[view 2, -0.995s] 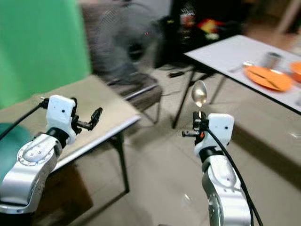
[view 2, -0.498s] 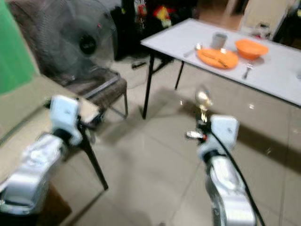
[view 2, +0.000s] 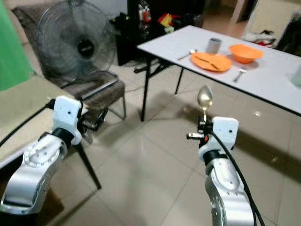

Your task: Setting the table

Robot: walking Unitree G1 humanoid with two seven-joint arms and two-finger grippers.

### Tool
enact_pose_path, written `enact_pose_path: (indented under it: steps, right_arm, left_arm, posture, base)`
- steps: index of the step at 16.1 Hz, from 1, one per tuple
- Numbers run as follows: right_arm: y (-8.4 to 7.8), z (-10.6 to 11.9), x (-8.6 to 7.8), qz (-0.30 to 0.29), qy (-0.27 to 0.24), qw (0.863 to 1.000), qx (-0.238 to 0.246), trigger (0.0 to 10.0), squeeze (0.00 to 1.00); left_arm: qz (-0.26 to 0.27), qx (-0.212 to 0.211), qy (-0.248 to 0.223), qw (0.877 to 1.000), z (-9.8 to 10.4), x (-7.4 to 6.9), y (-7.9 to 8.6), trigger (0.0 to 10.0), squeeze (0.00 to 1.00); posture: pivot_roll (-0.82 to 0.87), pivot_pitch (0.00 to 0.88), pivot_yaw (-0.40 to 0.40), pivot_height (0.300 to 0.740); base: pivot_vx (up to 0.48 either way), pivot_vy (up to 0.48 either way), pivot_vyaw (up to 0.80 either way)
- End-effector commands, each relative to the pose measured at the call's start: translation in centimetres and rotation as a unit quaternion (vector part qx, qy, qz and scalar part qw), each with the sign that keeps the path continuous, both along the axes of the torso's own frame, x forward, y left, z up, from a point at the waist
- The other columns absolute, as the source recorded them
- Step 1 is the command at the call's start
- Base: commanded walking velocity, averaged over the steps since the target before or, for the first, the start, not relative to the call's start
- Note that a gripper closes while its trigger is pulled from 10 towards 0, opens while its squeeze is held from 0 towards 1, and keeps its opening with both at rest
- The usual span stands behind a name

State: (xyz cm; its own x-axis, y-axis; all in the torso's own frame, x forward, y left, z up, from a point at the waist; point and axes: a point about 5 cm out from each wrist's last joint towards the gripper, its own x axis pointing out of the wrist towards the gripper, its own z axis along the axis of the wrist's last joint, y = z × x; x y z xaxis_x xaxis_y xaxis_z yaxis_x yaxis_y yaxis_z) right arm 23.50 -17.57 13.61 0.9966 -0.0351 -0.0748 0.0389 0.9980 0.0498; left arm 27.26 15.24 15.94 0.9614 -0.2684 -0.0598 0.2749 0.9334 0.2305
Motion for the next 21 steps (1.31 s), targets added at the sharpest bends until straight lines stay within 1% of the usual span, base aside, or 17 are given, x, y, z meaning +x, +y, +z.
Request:
enact_pose_path:
  steps: [1,5,11,14,19,21]
  right_arm:
    - [-0.01,0.72,0.06,-0.001,-0.016,1.0,-0.003,10.0,0.0]
    - [0.03,0.69,0.09,0.0,-0.013,1.0,-0.002,10.0,0.0]
    - [-0.06,1.0,0.28,0.001,-0.016,1.0,-0.013,10.0,0.0]
    - [-0.24,1.13,0.44,0.0,-0.018,1.0,-0.017,10.0,0.0]
    - [-0.17,1.11,0.63,0.001,-0.017,1.0,-0.018,10.0,0.0]
    - [-0.22,1.11,0.7,0.0,-0.015,1.0,-0.016,10.0,0.0]
  left_arm:
    - [-0.003,0.004,-0.005,1.0,0.28,0.12,0.0,10.0,0.0]
    - [-0.008,0.004,-0.003,1.0,0.27,0.18,-0.18,10.0,0.0]
    - [-0.026,-0.022,-0.001,0.999,0.39,0.24,-0.66,10.0,0.0]
    - [-0.025,-0.025,0.0,0.999,0.32,0.23,-0.62,10.0,0.0]
    - [-0.027,-0.026,-0.003,0.999,0.43,0.26,-0.56,10.0,0.0]
    - [-0.027,-0.026,-0.004,0.999,0.48,0.37,-0.49,10.0,0.0]
  posture:
    - [0.0,0.0,-0.025,0.74]
    - [0.0,0.0,-0.026,0.74]
    - [-0.01,0.0,-0.029,0.74]
    - [-0.01,0.0,-0.034,0.74]
    - [0.0,0.0,-0.042,0.74]
    - [0.0,0.0,-0.04,0.74]
  base:
    - [0.0,-0.398,0.0]
    - [0.0,0.0,0.0]
    - [0.0,0.0,-0.8]
    - [0.0,0.0,-0.8]
    - [0.0,0.0,0.0]
    - [0.244,0.0,0.0]
